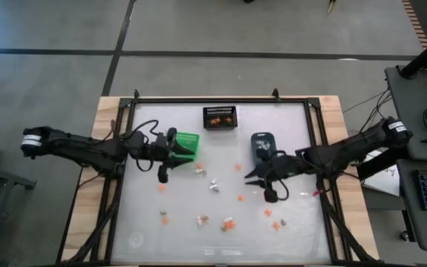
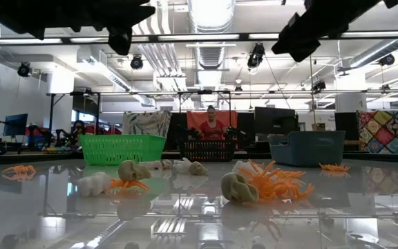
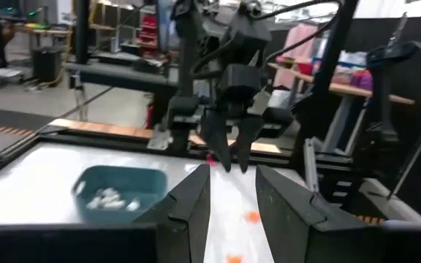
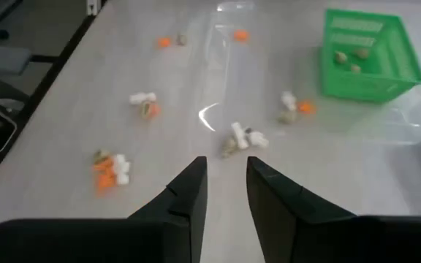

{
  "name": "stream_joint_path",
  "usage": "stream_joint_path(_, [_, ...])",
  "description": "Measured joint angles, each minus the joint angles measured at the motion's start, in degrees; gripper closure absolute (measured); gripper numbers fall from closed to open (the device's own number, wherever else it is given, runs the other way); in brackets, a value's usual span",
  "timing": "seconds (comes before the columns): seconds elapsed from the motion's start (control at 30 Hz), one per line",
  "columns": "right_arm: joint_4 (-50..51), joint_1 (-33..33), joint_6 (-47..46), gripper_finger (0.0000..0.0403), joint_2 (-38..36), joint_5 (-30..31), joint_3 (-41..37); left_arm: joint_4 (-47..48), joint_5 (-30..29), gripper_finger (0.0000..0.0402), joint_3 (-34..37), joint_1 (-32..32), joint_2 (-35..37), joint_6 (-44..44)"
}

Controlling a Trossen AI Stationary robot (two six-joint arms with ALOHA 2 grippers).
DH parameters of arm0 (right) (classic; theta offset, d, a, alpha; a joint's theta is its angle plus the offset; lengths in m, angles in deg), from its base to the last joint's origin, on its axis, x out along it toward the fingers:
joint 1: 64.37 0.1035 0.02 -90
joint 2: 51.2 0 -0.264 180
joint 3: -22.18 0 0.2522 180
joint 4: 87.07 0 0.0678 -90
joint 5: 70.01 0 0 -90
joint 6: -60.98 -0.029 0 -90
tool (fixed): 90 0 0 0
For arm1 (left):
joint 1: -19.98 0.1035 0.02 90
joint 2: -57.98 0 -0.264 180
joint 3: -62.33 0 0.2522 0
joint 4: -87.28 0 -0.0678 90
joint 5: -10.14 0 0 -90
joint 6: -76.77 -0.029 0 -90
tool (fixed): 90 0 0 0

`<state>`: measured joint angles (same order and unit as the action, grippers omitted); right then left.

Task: Sort Halloween decoration
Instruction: Put the orange spider toy into the black bin

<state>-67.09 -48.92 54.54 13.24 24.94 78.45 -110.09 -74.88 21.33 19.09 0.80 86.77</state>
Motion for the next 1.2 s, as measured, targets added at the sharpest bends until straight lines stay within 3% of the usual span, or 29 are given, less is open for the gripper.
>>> stream_joint_path(0.27, [-5.1, 7.0, -4.9, 0.0336, 1.8, 4.4, -4.1, -4.1, 0.0, 0.0308, -3.0, -2.7, -9.8, -0.3])
stream_joint_path(0.5, [-13.6, 11.2, -6.6, 0.0337, 7.9, 4.6, -5.3, -4.0, -0.1, 0.0308, -6.8, -3.9, -15.5, -0.7])
stream_joint_path(0.73, [-19.7, 14.1, -8.1, 0.0337, 17.8, 4.5, -3.0, -3.8, -0.1, 0.0308, -9.2, -4.5, -17.8, -0.3])
stream_joint_path(1.2, [-18.1, 15.1, -12.0, 0.0328, 31.4, 4.1, 5.8, -4.1, -2.9, 0.0308, -9.6, -9.6, -18.7, 0.6])
